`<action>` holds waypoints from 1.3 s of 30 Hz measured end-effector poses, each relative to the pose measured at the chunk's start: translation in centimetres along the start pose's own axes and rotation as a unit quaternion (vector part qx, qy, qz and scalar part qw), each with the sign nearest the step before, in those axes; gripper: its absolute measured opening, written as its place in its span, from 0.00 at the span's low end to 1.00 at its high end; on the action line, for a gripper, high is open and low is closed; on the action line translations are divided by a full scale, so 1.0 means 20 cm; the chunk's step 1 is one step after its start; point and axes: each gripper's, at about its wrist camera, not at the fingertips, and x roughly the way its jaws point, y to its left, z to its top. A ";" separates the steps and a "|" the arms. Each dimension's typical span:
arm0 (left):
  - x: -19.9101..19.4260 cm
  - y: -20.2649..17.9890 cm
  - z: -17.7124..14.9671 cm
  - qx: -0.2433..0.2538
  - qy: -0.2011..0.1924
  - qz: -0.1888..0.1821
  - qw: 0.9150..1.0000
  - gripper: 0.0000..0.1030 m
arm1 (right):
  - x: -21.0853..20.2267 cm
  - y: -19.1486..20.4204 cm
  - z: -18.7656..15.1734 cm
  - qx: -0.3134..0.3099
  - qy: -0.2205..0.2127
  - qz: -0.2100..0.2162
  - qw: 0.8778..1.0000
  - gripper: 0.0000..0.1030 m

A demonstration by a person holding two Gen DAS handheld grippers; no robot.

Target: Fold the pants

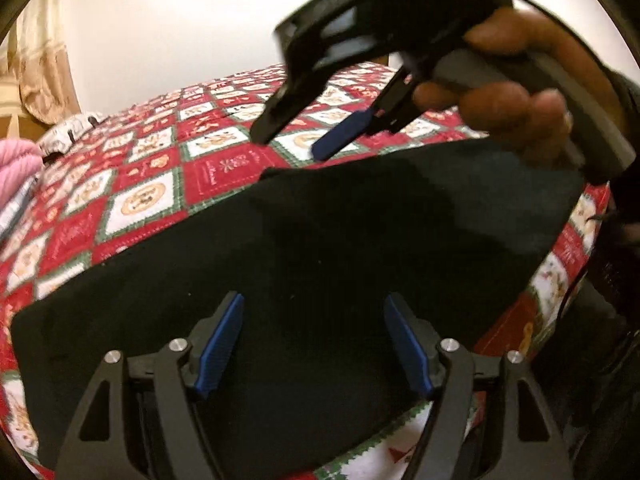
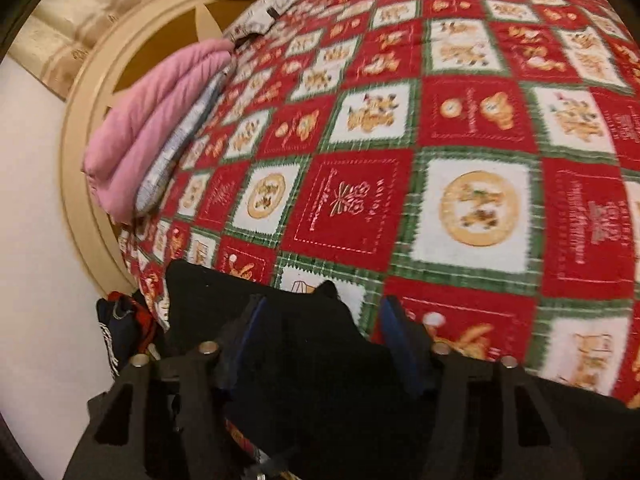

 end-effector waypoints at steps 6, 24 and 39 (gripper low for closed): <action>0.00 0.02 0.00 -0.016 -0.008 -0.014 1.000 0.75 | 0.15 -0.01 0.04 0.022 0.032 0.008 0.999 0.24; -0.01 0.00 0.00 -0.025 0.004 -0.013 1.000 0.88 | 0.05 -0.07 0.01 0.010 -0.026 -0.011 1.000 0.02; 0.03 -0.02 0.03 -0.032 0.042 0.032 0.998 0.88 | -0.44 -0.22 -0.49 -0.064 -0.106 -0.061 0.990 0.78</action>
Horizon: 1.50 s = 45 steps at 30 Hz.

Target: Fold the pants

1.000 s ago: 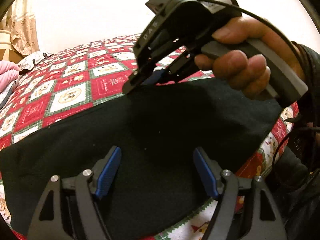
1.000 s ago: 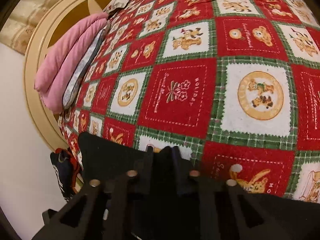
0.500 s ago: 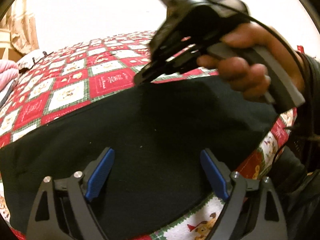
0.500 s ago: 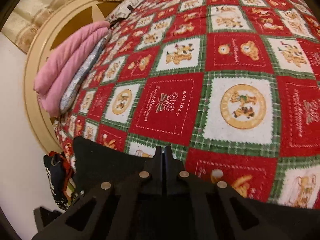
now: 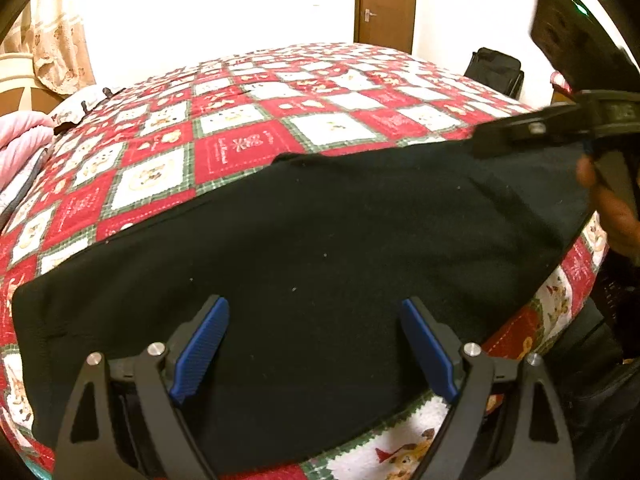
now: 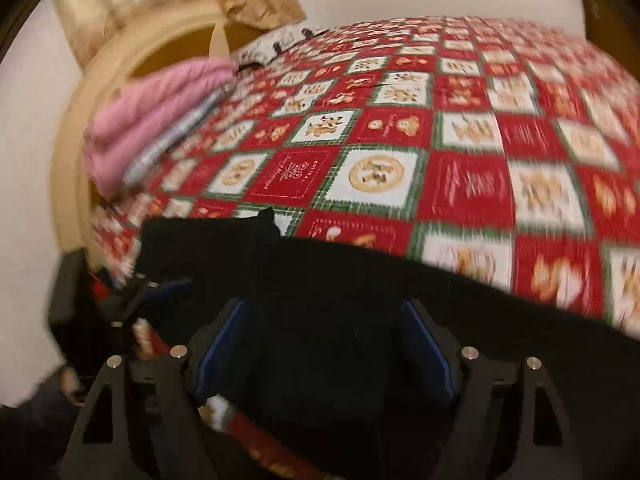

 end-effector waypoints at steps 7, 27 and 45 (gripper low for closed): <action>0.01 -0.02 0.04 -0.009 0.009 0.004 1.000 0.88 | -0.23 -0.20 -0.16 0.052 -0.033 -0.020 0.998 0.78; 0.08 -0.33 0.07 0.050 0.012 -0.002 0.999 0.92 | -0.58 -0.72 -0.59 0.188 -0.085 -0.077 0.975 0.78; 0.07 -0.62 0.21 0.073 -0.005 -0.098 0.993 0.92 | -0.86 -0.73 -0.67 0.193 -0.134 -0.088 0.968 0.77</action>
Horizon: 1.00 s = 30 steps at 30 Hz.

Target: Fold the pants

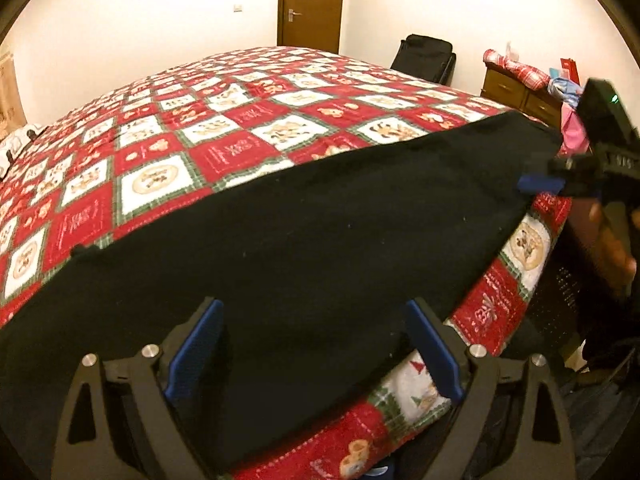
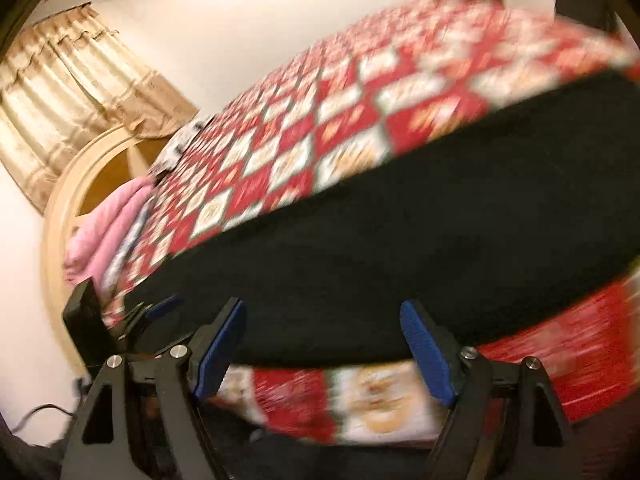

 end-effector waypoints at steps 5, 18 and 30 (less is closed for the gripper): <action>0.04 0.03 0.04 -0.001 0.004 0.016 1.000 0.92 | -0.32 -0.23 0.13 0.040 -0.099 -0.035 0.994 0.77; 0.07 0.06 0.02 -0.012 0.000 0.031 0.999 0.92 | -0.69 -0.69 0.20 0.128 -0.223 -0.071 0.964 0.75; 0.04 0.17 -0.01 -0.068 -0.008 0.029 0.997 0.92 | -0.64 -0.86 0.18 0.152 -0.201 -0.061 0.966 0.58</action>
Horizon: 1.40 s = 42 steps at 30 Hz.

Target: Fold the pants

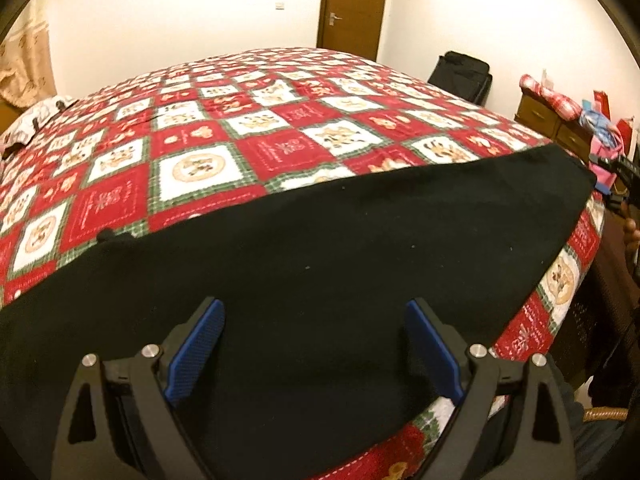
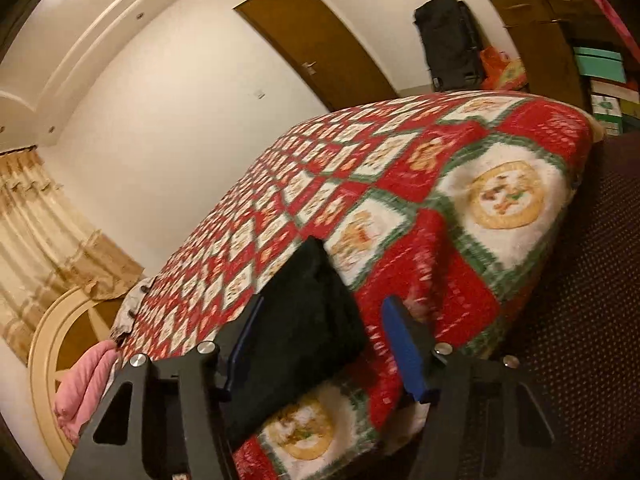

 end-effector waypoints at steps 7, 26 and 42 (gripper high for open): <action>-0.02 0.02 -0.01 -0.002 -0.004 0.006 1.000 0.92 | 0.02 0.03 -0.04 -0.008 0.015 0.002 1.000 0.56; -0.05 0.16 -0.01 -0.027 -0.018 0.044 0.998 0.92 | 0.09 0.00 -0.09 0.011 -0.003 0.014 1.000 0.34; -0.08 0.35 0.00 -0.072 -0.019 0.063 0.995 0.92 | 0.01 0.62 -0.17 -0.170 -0.033 0.067 0.983 0.12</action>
